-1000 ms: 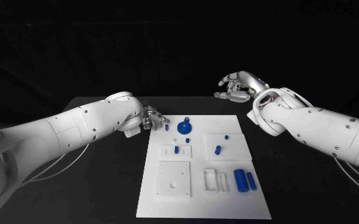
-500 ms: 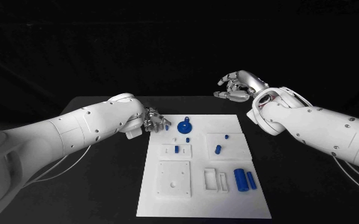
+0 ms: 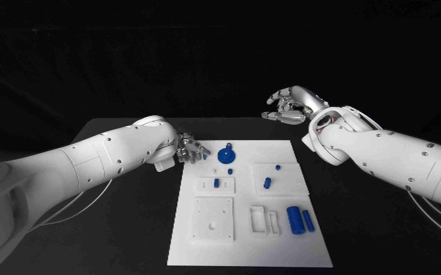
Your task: Assemble the parts on the task board
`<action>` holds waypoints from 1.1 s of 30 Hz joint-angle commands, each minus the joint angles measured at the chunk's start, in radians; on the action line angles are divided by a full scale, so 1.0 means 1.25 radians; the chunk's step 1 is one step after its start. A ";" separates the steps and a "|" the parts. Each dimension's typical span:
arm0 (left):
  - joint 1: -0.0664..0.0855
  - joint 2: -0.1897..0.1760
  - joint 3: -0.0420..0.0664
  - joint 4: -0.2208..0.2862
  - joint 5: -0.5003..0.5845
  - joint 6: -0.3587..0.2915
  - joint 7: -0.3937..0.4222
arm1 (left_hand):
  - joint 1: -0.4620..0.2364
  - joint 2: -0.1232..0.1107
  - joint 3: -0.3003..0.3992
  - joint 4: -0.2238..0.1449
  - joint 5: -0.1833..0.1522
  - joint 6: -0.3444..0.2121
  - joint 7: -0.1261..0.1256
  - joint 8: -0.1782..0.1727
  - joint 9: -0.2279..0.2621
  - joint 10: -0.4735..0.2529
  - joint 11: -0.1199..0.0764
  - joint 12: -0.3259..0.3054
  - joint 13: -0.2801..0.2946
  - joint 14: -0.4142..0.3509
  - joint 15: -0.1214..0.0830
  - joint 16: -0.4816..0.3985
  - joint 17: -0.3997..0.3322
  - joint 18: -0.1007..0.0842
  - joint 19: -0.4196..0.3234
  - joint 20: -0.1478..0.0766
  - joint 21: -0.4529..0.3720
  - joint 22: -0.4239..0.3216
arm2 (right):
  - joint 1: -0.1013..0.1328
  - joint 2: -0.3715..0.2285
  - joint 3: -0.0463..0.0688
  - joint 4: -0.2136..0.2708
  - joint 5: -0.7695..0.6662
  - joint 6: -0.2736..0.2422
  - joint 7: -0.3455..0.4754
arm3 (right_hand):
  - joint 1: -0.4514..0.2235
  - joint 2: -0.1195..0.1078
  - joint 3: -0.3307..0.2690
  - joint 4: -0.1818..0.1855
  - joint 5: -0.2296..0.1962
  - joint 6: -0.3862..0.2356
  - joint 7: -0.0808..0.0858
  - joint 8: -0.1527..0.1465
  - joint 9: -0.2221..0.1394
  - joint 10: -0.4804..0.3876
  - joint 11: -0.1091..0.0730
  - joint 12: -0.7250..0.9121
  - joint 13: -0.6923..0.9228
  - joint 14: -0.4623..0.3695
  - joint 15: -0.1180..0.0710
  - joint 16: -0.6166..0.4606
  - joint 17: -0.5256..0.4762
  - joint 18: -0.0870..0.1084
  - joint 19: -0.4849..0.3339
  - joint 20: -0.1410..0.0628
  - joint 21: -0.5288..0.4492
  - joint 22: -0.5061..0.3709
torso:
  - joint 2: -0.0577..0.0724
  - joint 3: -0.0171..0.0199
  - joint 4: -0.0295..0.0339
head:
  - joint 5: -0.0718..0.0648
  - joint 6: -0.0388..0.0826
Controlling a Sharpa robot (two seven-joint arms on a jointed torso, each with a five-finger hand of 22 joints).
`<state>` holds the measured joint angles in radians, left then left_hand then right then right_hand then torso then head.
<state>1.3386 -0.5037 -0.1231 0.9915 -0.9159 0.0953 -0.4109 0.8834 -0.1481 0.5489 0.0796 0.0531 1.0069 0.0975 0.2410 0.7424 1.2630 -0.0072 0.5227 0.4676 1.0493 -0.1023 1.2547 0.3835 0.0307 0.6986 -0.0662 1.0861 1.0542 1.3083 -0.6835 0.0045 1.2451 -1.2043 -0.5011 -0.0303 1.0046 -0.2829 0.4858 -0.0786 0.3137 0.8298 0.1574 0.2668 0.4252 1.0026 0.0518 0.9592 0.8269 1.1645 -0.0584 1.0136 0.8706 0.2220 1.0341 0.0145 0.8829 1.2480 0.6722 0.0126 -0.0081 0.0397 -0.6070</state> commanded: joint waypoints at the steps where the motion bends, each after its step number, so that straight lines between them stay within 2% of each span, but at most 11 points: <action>1: 0.000 0.003 0.000 -0.001 0.012 0.001 0.013 | 0.003 0.015 -0.003 -0.012 -0.003 -0.006 0.001 -0.002 -0.002 -0.005 0.001 -0.002 -0.001 -0.006 0.001 0.002 -0.001 -0.005 -0.005 -0.101 -0.006 0.002 | -0.001 0.001 0.000 -0.001 -0.005 0.008 0.005 | 0.005 0.005 0.000 0.004 -0.004 0.000 0.004 0.003 0.001 -0.006 -0.002 0.005 -0.001 -0.006 0.000 -0.003 -0.001 0.032 0.002 0.004 -0.004 0.001 | 0.000 0.0001 -0.0003 | 0.000 0.000; 25: -0.001 0.007 0.000 -0.011 0.028 -0.004 0.015 | 0.010 0.062 -0.008 -0.048 -0.003 -0.005 0.002 -0.003 -0.006 -0.004 0.002 -0.003 -0.003 -0.006 0.002 0.005 -0.005 -0.006 -0.005 -0.100 -0.011 0.005 | -0.001 0.004 0.000 0.000 -0.005 0.010 0.004 | 0.007 0.006 0.000 0.004 -0.005 -0.001 0.004 0.003 0.001 -0.007 -0.002 0.006 -0.003 -0.006 0.000 -0.002 -0.001 0.032 0.002 0.004 -0.005 0.001 | 0.000 0.0000 0.0003 | 0.000 -0.001; 33: -0.001 0.010 0.000 -0.015 0.033 0.002 0.016 | 0.009 0.061 -0.009 -0.052 -0.003 -0.007 0.002 -0.004 -0.007 -0.005 0.002 -0.003 -0.004 -0.006 0.002 0.005 -0.005 -0.007 -0.005 -0.100 -0.011 0.006 | -0.001 0.004 0.000 -0.001 -0.006 0.012 0.000 | 0.007 0.006 0.001 0.004 -0.005 -0.001 0.004 0.003 0.001 -0.007 -0.002 0.007 -0.003 -0.006 0.000 -0.002 -0.001 0.032 0.003 0.004 -0.005 0.002 | 0.000 -0.0004 -0.0006 | 0.002 0.000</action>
<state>1.3371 -0.4946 -0.1232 0.9741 -0.8853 0.0939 -0.4021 0.8960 -0.0800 0.5364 0.0215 0.0531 1.0033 0.0971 0.2410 0.7343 1.2630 -0.0072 0.5227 0.4646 1.0483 -0.1012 1.2547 0.3782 0.0307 0.6987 -0.0662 1.0764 1.0601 1.3071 -0.6792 0.0045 1.2437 -1.2051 -0.4988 -0.0322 1.0086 -0.2789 0.4859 -0.0786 0.3138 0.8294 0.1565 0.2668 0.4252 0.9990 0.0482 0.9631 0.8246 1.1645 -0.0584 1.0136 0.8706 0.2220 1.0340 0.0145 0.8829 1.2491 0.6721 0.0123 -0.0082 0.0411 -0.6064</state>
